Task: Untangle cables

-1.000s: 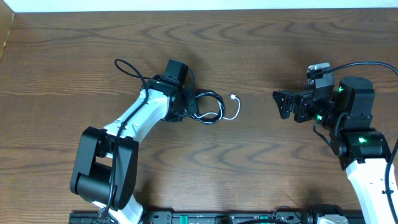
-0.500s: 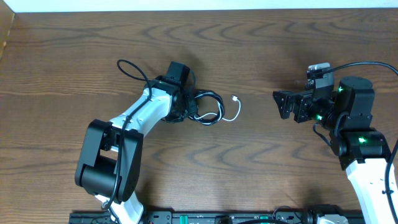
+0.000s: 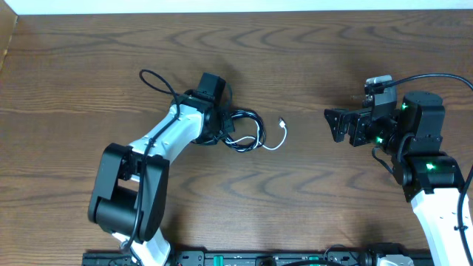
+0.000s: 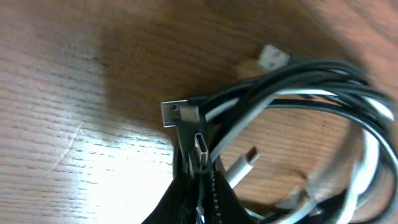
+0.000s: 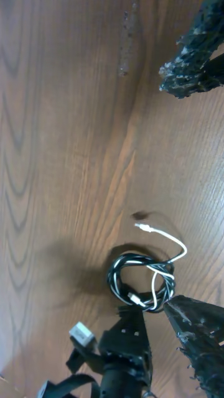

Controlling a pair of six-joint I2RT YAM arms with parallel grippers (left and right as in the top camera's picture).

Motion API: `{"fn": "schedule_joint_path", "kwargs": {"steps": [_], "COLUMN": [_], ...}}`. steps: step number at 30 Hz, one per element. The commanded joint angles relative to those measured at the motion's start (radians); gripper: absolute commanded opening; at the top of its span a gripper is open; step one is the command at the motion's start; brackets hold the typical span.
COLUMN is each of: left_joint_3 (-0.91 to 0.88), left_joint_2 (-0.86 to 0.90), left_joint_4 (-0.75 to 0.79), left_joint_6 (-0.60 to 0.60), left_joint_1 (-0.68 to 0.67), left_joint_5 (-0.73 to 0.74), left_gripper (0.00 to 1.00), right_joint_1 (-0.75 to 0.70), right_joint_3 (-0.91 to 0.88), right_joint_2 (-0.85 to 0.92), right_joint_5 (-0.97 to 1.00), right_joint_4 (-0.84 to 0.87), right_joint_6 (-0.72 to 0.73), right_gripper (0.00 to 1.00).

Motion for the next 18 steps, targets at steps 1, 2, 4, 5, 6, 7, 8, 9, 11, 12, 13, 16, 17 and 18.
{"fn": "schedule_joint_path", "kwargs": {"steps": [1, 2, 4, 5, 6, 7, 8, 9, 11, 12, 13, 16, 17, 18], "left_joint_3": [0.073, 0.081, 0.086, 0.086, 0.086, 0.086, 0.086, 0.086, 0.086, 0.086, 0.086, 0.086, 0.086, 0.086], "left_joint_2": [-0.087, -0.109, -0.161, -0.178, -0.203, -0.214, -0.224, -0.231, -0.236, -0.236, -0.236, -0.235, -0.236, -0.235], "left_joint_4": [0.013, 0.024, 0.066, 0.081, 0.108, 0.122, 0.136, 0.148, 0.164, 0.168, 0.172, 0.206, 0.227, 0.249], "left_joint_6": [0.12, 0.138, 0.151, 0.151, 0.151, 0.151, 0.151, 0.15, 0.135, 0.121, 0.106, 0.063, 0.047, 0.025], "left_joint_1": [0.002, 0.002, 0.002, 0.001, 0.001, 0.0, -0.002, -0.003, -0.009, -0.012, -0.013, -0.013, -0.013, -0.013], "left_joint_5": [0.023, 0.04, 0.089, 0.11, 0.153, 0.179, 0.209, 0.238, 0.285, 0.302, 0.314, 0.375, 0.399, 0.419], "left_gripper": [0.08, 0.08, 0.08, 0.08, 0.08, 0.08, 0.08, 0.08, 0.08, 0.08, 0.08, 0.08, 0.08, 0.08], "right_joint_1": [0.004, 0.004, 0.004, 0.005, 0.005, 0.005, 0.005, 0.005, 0.005, 0.005, 0.005, 0.005, 0.005, 0.005], "right_joint_3": [0.024, 0.024, 0.024, 0.024, 0.024, 0.024, 0.024, 0.024, 0.024, 0.024, 0.024, 0.024, 0.024, 0.024], "right_joint_2": [0.002, 0.002, 0.002, 0.002, 0.002, 0.002, 0.002, 0.002, 0.002, 0.002, 0.002, 0.006, 0.01, 0.015], "right_joint_5": [0.005, 0.005, 0.005, 0.005, 0.004, 0.004, 0.004, 0.004, -0.004, -0.011, -0.018, -0.026, -0.027, -0.031], "right_joint_4": [-0.001, 0.0, 0.004, 0.009, 0.014, 0.019, 0.024, 0.03, 0.042, 0.048, 0.052, 0.056, 0.056, 0.056], "right_joint_6": [-0.005, -0.005, -0.005, -0.005, -0.002, 0.007, 0.019, 0.034, 0.06, 0.072, 0.079, 0.111, 0.119, 0.119], "right_gripper": [0.99, 0.99, 0.99, 0.99, 0.99, 0.99, 0.99, 0.99, 0.99, 0.99, 0.98, 0.94, 0.94, 0.92]}}
